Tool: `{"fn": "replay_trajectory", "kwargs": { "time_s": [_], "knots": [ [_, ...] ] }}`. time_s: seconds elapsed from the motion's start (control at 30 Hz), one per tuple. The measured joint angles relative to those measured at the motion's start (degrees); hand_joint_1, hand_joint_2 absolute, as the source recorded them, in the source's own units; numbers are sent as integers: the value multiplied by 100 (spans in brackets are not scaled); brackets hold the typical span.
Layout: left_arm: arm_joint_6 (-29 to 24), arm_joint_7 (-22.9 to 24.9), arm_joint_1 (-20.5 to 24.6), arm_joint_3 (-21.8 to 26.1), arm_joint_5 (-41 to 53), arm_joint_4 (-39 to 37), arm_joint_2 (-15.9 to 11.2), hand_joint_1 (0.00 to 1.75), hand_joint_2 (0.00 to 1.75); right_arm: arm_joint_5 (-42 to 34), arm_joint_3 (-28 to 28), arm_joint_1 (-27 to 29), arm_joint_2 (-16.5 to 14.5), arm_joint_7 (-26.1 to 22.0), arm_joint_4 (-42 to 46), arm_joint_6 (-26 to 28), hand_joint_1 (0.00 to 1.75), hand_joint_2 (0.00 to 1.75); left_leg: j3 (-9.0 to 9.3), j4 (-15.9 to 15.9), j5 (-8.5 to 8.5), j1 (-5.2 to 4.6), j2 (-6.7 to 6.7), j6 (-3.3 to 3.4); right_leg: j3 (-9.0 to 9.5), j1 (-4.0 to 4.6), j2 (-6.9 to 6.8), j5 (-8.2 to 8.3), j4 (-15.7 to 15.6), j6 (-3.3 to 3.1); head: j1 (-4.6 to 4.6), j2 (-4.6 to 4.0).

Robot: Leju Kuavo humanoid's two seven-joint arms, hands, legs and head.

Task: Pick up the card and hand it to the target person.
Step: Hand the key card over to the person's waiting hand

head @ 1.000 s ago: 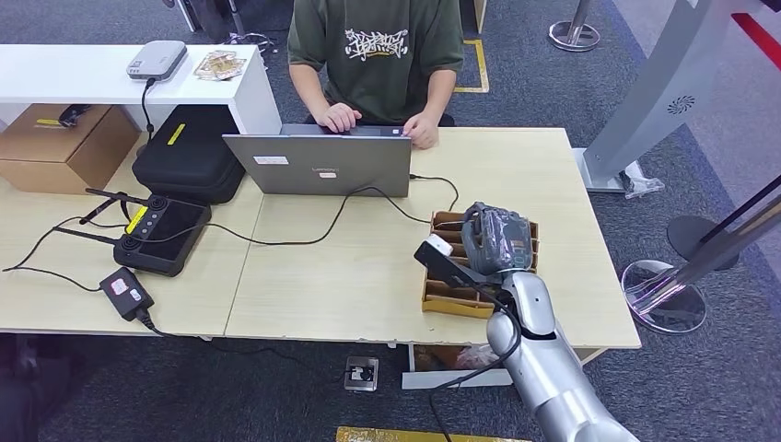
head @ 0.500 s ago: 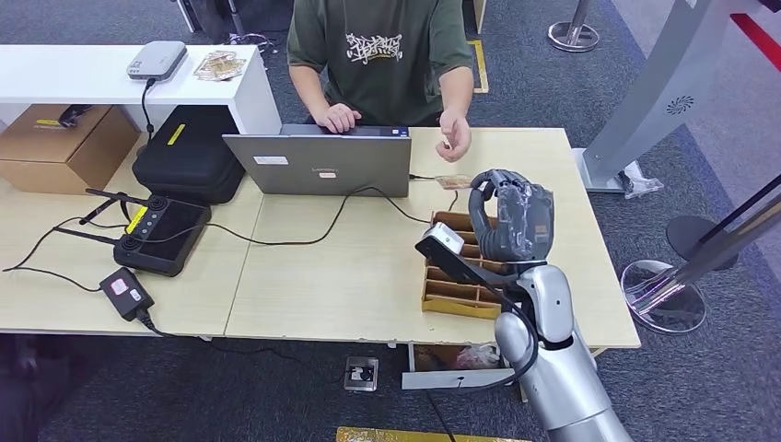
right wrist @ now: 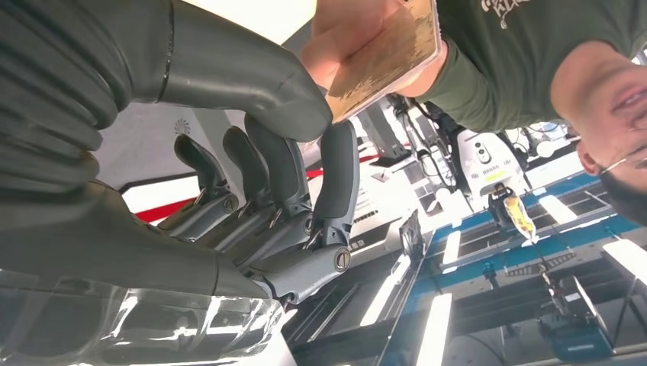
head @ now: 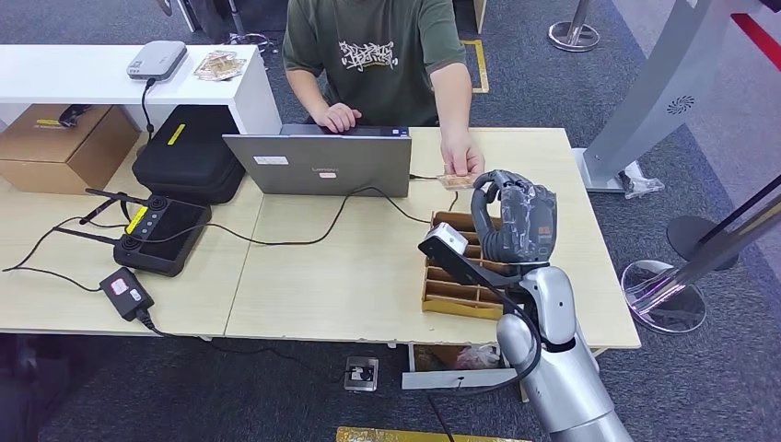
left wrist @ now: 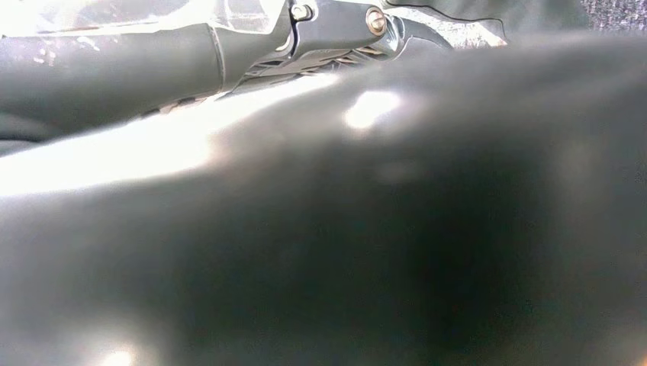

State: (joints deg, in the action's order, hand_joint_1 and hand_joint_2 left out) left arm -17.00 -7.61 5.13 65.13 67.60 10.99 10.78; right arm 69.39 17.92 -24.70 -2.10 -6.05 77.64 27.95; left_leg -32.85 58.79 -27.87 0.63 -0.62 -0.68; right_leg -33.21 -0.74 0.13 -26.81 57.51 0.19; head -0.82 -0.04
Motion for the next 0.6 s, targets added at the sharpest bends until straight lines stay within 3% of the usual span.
{"fn": "replay_trajectory", "kwargs": {
  "time_s": [0.07,0.6],
  "knots": [
    [0,0,0,0,1,0,0,0,0,-6,0,0,5,0,-1,1,0,175,0,0,0,0,0,0,0,0,0,0,0,0,0,0],
    [0,4,1,2,2,0,2,0,0,-368,2,142,14,-132,-37,150,0,175,0,0,0,0,0,0,0,0,0,0,0,0,-1,0]
  ]
}}
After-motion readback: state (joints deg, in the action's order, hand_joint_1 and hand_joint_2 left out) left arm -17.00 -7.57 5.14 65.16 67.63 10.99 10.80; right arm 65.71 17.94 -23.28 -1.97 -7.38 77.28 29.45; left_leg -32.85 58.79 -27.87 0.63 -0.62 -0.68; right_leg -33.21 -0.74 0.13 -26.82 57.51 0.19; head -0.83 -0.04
